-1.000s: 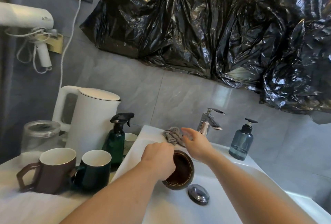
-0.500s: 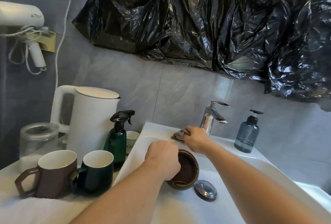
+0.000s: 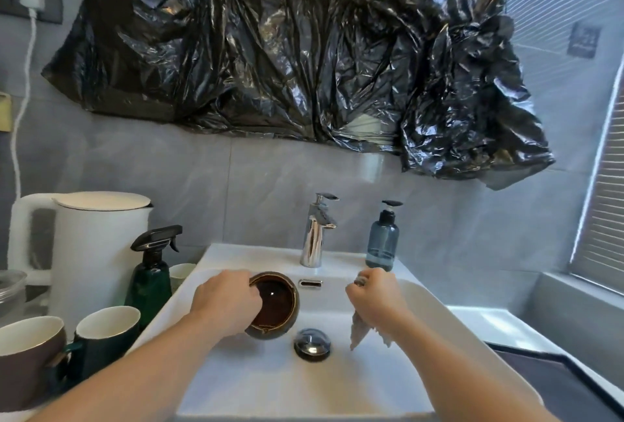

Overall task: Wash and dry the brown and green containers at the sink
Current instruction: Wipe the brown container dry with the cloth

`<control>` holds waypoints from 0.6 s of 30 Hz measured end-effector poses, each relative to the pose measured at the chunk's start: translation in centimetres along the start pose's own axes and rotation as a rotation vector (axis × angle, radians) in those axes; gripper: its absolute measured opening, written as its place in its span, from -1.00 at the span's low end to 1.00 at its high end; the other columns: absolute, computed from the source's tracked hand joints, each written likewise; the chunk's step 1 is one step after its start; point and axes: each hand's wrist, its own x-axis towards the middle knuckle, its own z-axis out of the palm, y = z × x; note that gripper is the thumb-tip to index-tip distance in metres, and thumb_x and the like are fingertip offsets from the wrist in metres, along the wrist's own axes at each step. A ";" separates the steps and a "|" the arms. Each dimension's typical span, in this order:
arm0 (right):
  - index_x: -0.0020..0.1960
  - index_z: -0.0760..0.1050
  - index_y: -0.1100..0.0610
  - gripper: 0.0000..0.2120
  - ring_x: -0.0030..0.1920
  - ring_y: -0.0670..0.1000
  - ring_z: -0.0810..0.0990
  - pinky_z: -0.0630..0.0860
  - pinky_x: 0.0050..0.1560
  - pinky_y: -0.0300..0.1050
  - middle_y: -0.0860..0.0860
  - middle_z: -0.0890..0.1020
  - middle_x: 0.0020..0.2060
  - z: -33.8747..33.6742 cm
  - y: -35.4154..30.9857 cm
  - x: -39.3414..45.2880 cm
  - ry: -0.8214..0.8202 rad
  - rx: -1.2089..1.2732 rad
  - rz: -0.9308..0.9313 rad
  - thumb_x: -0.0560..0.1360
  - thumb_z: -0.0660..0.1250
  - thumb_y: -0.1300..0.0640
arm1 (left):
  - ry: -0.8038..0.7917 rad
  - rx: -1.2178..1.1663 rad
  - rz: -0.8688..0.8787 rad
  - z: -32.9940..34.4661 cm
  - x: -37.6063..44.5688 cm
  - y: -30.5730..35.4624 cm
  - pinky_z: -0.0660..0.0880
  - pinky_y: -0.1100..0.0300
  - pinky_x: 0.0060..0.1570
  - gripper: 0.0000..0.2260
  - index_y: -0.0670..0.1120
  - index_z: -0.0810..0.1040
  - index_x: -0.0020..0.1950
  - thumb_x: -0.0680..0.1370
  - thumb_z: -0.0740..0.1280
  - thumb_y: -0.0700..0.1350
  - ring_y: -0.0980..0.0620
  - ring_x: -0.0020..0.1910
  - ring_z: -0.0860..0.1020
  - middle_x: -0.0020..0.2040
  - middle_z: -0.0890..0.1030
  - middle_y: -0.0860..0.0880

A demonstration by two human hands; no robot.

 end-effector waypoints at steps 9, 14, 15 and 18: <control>-0.21 0.47 0.18 -0.86 -0.39 0.10 0.58 0.54 -0.34 -0.05 0.04 0.59 -0.47 0.1 0.6 0.2 -0.058 -0.128 -0.070 0.46 0.17 0.22 | -0.168 -0.128 -0.074 -0.5 2.3 4.4 0.65 0.12 -0.21 -0.72 -0.03 0.58 -0.13 0.58 0.23 0.13 -0.05 -0.26 0.71 -0.25 0.71 0.00; -0.20 0.51 0.15 -0.84 -0.40 0.05 0.58 0.54 -0.36 -0.08 0.02 0.60 -0.43 0.1 0.8 0.6 -0.007 -0.107 -0.086 0.51 0.20 0.23 | -0.227 -0.545 -0.271 1.3 2.7 5.3 0.57 0.17 -0.50 -0.66 -0.17 0.59 0.07 0.63 0.25 0.09 -0.15 -0.39 0.71 -0.17 0.72 -0.21; -0.20 0.52 0.15 -0.84 -0.38 0.06 0.60 0.58 -0.34 -0.06 0.03 0.61 -0.42 0.1 0.8 0.7 0.003 -0.098 -0.092 0.52 0.21 0.22 | -0.227 -0.614 -0.302 1.5 2.8 5.3 0.57 0.17 -0.50 -0.66 -0.18 0.59 0.11 0.63 0.27 0.09 -0.17 -0.36 0.72 -0.10 0.72 -0.22; -0.24 0.49 0.12 -0.83 -0.30 0.13 0.63 0.66 -0.21 0.04 0.03 0.60 -0.41 0.1 1.0 0.8 0.050 -0.071 -0.112 0.53 0.23 0.21 | -0.209 -0.738 -0.331 1.7 2.7 5.1 0.61 0.15 -0.46 -0.64 -0.17 0.60 0.15 0.61 0.32 0.12 -0.17 -0.27 0.70 0.02 0.69 -0.20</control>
